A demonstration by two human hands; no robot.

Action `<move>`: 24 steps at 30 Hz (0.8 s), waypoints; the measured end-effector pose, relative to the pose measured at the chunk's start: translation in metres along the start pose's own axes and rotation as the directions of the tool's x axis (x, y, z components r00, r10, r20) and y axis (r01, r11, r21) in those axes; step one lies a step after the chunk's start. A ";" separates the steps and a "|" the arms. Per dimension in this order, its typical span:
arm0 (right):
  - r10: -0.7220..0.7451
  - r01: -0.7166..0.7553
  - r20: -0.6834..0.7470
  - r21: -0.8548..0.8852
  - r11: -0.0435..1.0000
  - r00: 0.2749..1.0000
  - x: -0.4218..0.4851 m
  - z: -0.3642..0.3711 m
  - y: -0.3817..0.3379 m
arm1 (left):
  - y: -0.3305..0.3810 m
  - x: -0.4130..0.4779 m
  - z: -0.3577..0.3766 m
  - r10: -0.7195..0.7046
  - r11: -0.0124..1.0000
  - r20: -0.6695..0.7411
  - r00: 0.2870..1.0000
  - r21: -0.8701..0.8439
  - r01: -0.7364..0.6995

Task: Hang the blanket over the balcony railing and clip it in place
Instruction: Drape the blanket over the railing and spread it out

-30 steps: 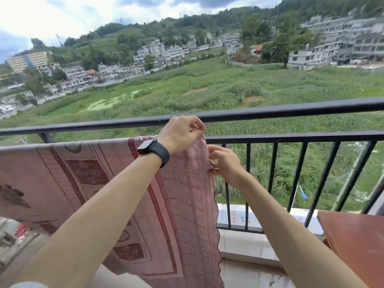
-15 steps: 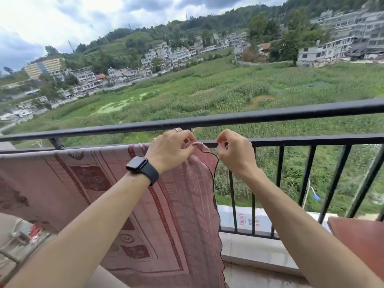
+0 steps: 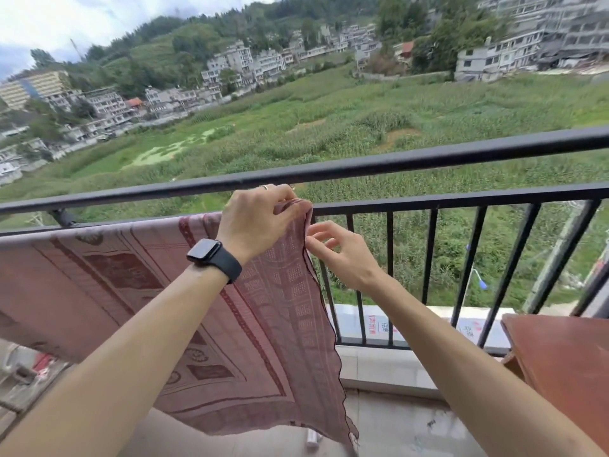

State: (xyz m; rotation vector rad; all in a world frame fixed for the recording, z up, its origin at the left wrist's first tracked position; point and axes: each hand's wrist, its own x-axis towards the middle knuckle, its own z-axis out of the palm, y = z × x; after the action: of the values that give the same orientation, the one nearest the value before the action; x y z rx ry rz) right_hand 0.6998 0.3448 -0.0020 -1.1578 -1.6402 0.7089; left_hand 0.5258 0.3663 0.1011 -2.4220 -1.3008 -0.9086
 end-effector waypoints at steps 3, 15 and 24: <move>0.019 -0.015 0.047 -0.086 0.996 0.999 -0.014 0.006 0.013 | 0.004 0.005 -0.002 0.035 0.999 -0.094 0.995 -0.022 -0.038; 0.110 -0.118 -0.138 -0.054 0.992 0.984 -0.018 0.008 0.039 | 0.016 -0.015 0.007 0.029 0.975 -0.006 1.000 0.221 -0.027; 0.250 -0.258 0.064 0.225 0.940 0.966 -0.045 0.011 0.054 | 0.014 -0.033 0.031 0.036 0.954 -0.074 0.997 0.300 -0.012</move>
State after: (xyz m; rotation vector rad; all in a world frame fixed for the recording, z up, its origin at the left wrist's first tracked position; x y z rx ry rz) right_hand 0.7120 0.3248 -0.0686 -1.2018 -1.4044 1.0621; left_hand 0.5367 0.3515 0.0578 -2.1428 -1.2745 -0.7315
